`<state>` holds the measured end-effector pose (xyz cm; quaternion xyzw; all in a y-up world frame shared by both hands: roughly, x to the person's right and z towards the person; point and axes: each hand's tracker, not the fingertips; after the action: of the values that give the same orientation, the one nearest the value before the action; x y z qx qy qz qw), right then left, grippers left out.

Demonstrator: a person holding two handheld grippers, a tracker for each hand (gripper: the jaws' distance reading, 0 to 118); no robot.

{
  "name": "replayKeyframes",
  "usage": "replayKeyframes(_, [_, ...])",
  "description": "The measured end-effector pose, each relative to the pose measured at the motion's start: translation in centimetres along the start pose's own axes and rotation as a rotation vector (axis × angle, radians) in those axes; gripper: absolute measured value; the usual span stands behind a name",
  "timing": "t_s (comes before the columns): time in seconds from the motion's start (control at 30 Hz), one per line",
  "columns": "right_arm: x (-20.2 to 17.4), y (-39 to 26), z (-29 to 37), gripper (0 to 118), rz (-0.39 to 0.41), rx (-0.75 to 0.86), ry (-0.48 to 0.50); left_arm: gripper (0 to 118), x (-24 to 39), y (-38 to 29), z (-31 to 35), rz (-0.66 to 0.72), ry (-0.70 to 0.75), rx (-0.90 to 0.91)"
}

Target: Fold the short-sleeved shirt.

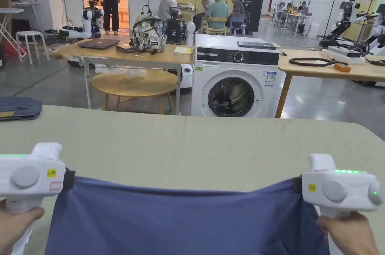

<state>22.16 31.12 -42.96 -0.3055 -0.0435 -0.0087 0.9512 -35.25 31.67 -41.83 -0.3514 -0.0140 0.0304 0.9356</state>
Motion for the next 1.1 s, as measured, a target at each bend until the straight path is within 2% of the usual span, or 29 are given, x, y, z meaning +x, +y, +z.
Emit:
replayKeyframes(0.23, [-1.1, 6.3, 9.7, 1, 0.005, 0.213, -0.004, 0, -0.6, 5.8, 9.3, 0.0, 0.016, 0.184])
replayKeyframes(0.43, [-2.2, 10.9, 14.9, 1, -0.004, 0.37, -0.03, 0, -0.4, 11.2, 14.5, -0.015, 0.033, 0.298])
replayKeyframes(0.63, [-2.3, 17.2, 16.3, 1, -0.013, 0.439, -0.062, 0, -0.2, 17.3, 17.1, -0.018, 0.064, 0.388])
replayKeyframes(0.93, [-3.7, 25.6, 16.8, 1, 0.027, 0.543, -0.104, 0, -0.3, 24.5, 17.7, -0.014, 0.119, 0.455])
replayKeyframes(1.1, [-4.3, 29.0, 16.7, 1, 0.018, 0.57, -0.109, 0, -0.2, 27.5, 17.8, -0.005, 0.134, 0.49])
